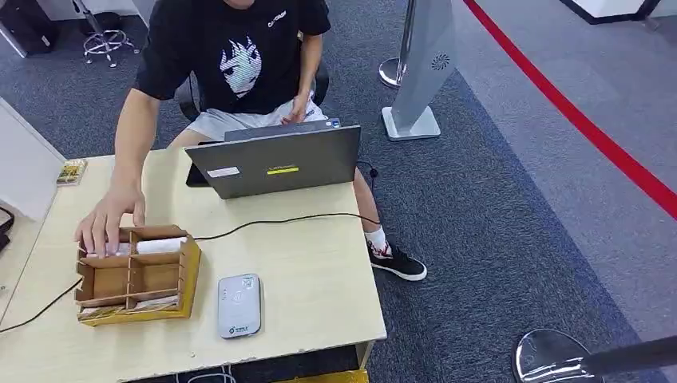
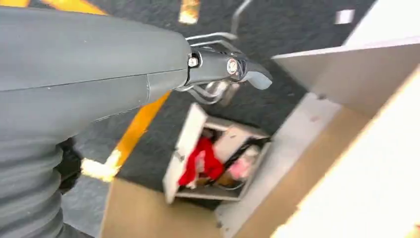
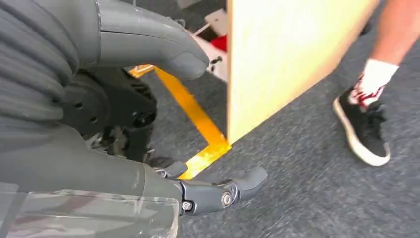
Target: Pass the card to the sensor for recognition and then transmit it.
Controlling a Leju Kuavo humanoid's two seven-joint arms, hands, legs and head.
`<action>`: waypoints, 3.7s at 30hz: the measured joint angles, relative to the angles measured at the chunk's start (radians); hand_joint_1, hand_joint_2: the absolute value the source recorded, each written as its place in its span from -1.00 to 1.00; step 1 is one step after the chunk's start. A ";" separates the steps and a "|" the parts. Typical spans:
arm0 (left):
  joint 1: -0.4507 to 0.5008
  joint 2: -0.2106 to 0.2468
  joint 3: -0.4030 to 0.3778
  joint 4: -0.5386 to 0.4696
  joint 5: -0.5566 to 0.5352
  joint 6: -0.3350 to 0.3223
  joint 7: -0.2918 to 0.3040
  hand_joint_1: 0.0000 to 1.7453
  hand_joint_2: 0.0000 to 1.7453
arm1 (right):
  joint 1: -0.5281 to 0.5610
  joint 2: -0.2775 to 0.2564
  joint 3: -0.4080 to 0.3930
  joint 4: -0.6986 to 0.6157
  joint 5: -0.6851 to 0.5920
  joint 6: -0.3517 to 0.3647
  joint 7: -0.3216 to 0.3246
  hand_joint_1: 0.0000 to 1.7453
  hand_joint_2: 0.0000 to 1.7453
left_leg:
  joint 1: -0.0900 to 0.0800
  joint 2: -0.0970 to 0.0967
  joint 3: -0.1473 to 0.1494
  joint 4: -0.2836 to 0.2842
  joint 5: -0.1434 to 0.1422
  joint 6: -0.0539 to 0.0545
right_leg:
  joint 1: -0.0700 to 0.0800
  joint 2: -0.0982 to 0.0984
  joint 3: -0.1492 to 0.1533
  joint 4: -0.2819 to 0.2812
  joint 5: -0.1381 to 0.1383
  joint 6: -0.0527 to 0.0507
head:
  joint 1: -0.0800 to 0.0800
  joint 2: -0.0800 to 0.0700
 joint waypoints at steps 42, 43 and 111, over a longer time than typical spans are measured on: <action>0.039 0.109 -0.517 -0.710 -0.845 0.309 -0.096 -1.00 1.00 | -0.041 0.034 0.012 -0.064 0.391 -0.035 -0.072 -1.00 1.00 | 0.000 0.001 0.002 0.000 0.000 0.000 | 0.000 0.000 0.000 0.000 0.000 0.000 | 0.000 0.000; 0.025 0.122 -0.534 -0.710 -0.872 0.317 -0.084 -1.00 1.00 | -0.043 0.034 0.009 -0.062 0.406 -0.035 -0.073 -1.00 1.00 | 0.000 0.000 0.001 0.000 0.000 0.000 | 0.000 0.000 0.001 0.000 0.000 0.000 | 0.000 0.000; -0.540 0.572 -0.819 -0.512 -1.569 0.392 0.209 1.00 1.00 | -0.268 0.013 -0.195 0.294 0.913 -0.032 -0.169 -1.00 1.00 | 0.000 0.000 0.001 0.000 0.002 -0.002 | 0.000 0.001 0.000 0.002 0.001 -0.001 | 0.000 0.000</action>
